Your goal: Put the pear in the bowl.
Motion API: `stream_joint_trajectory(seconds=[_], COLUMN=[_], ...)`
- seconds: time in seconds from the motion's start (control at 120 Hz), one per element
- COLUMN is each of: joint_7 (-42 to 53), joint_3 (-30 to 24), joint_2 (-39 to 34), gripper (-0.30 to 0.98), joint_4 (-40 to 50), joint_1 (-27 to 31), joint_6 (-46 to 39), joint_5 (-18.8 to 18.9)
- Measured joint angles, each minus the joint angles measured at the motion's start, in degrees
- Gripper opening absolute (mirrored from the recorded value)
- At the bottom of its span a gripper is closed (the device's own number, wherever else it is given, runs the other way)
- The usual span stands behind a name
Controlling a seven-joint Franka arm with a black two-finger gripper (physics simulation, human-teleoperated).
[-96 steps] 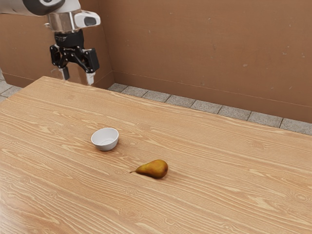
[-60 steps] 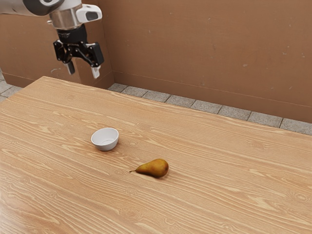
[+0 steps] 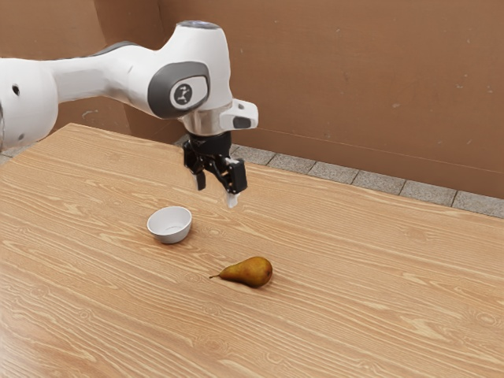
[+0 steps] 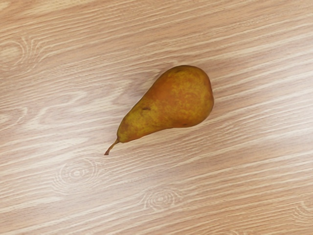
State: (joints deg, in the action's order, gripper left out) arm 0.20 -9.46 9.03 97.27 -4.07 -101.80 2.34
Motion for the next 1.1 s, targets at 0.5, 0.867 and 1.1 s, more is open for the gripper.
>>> stream_joint_trajectory(seconds=[0.5,0.867,1.1], joint_7=[9.79,17.22,19.96], joint_3=[7.35,9.90,8.94], joint_2=[4.93,10.60,9.26], gripper=[0.69,0.69,0.69], joint_4=[-0.22,0.33,4.70], joint_1=[1.22,2.57,1.95], joint_6=[-10.89,-14.87,-16.63], joint_5=[0.93,-1.01,-2.37])
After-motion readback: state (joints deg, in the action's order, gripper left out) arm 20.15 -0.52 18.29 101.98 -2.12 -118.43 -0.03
